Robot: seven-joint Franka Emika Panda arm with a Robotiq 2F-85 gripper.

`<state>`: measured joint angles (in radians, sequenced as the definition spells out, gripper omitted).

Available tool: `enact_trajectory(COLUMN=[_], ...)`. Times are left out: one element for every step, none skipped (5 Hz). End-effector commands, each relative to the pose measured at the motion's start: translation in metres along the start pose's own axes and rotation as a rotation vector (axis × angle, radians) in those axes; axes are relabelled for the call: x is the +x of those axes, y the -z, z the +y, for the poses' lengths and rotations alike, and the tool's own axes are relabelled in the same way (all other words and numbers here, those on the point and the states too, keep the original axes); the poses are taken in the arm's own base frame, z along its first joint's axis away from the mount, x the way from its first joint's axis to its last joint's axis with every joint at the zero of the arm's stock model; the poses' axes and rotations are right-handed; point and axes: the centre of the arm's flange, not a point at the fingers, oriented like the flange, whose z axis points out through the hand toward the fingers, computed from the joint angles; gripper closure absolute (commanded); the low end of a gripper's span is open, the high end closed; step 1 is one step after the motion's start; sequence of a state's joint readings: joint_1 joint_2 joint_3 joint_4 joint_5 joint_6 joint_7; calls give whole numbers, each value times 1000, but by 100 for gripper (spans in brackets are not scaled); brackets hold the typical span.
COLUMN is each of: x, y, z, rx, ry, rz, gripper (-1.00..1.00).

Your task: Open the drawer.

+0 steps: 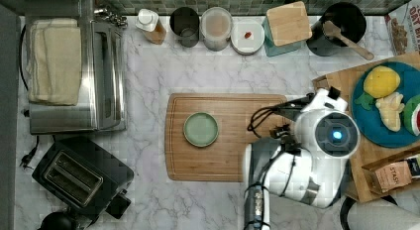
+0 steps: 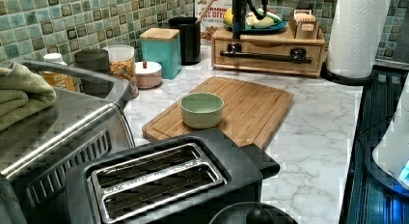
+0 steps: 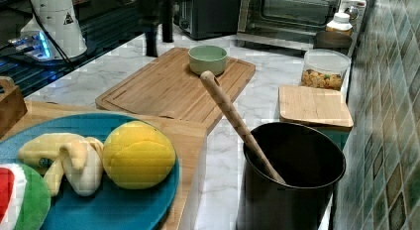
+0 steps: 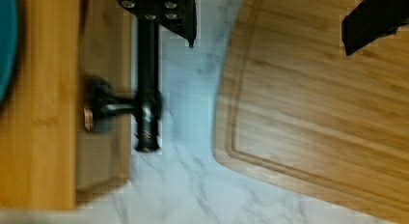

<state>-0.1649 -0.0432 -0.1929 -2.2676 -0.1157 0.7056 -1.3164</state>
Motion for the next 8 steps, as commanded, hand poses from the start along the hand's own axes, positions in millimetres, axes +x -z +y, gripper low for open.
enact_trajectory(x=[-21,-29,-39,-48,-61,-71,-74,-75], y=[-22,-34,-46,-58,-71,-83,-95,-112], z=[27,28,30,46,62,73,79,75], rx=[-96,-79,-79,-92,-96,-81,-85,-83], ry=[74,70,64,76,84,80,62,30], rz=[86,89,77,66,67,62,72,72], gripper=[-100,-100,-100,-100,-100,-100,-100,-100])
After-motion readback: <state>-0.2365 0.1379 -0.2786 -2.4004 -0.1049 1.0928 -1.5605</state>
